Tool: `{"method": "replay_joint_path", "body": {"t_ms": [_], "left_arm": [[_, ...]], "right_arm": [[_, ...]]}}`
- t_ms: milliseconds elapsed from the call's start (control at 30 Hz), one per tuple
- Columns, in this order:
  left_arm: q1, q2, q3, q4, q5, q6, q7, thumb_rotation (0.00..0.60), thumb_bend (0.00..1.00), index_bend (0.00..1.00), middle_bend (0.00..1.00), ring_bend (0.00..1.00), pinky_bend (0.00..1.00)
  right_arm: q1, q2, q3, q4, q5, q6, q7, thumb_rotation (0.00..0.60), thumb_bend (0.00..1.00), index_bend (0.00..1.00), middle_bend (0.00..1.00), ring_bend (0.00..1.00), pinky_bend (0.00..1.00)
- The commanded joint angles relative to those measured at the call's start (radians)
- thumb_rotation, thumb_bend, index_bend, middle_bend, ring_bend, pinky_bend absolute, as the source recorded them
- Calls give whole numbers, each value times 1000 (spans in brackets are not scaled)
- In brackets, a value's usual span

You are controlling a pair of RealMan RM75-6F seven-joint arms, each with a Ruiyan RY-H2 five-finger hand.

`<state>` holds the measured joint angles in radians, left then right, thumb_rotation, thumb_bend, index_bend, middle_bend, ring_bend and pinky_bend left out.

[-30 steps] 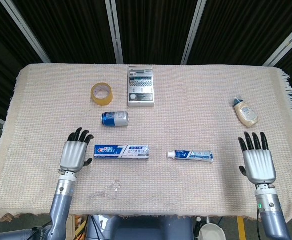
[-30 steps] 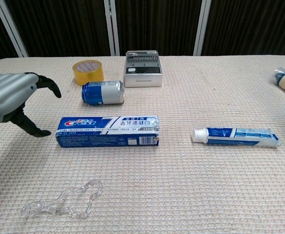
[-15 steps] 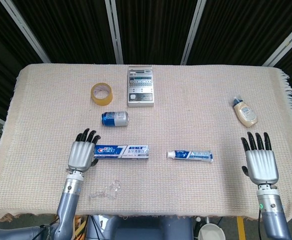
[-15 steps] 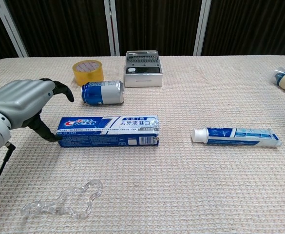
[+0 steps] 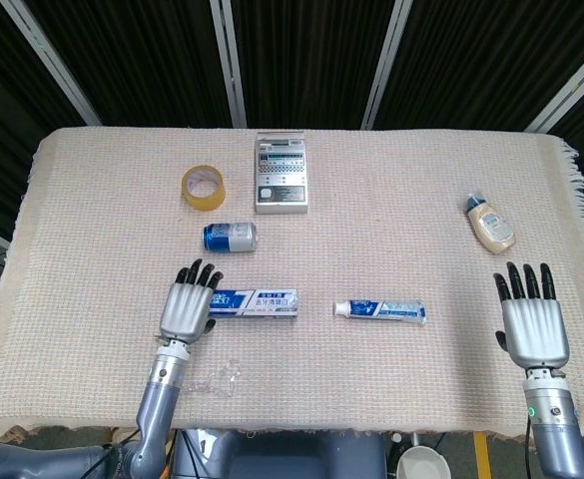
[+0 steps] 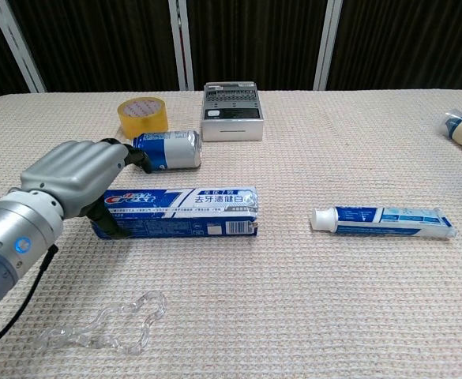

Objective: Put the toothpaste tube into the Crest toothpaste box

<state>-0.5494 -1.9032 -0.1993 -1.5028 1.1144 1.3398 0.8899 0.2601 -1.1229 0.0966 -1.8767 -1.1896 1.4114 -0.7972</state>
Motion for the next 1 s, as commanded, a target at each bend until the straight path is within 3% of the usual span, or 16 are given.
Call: {"method": "replay_joint_path", "body": {"t_ms": [33,533,600,767,1000], "left_arm": [[-8,-14,0,13,0,6,14,600,68,273,218,111,211],[-41,-82,-11,89,-20,-9,37,600,152,351,248,111,211],[-46,-90,-14,97,-19,-11,34,600,191,369,273,112,211],[-55,-105,-15,115,-19,-12,44,600,398,385,303,113,211],[-61,-120,-20,134,-37,-17,59,600,417,365,287,113,211]], "right_arm": [[-1,6,-2,2,4,2,-7,600,177,185,120,94,0],[0,20,-8,8,21,4,-19,600,176,186,121,93,0],[-1,22,-8,8,24,5,-19,600,176,185,122,93,0],[-1,27,-11,6,26,7,-25,600,177,185,122,94,0],[-2,27,-17,8,22,13,-35,600,176,186,122,94,0]]}}
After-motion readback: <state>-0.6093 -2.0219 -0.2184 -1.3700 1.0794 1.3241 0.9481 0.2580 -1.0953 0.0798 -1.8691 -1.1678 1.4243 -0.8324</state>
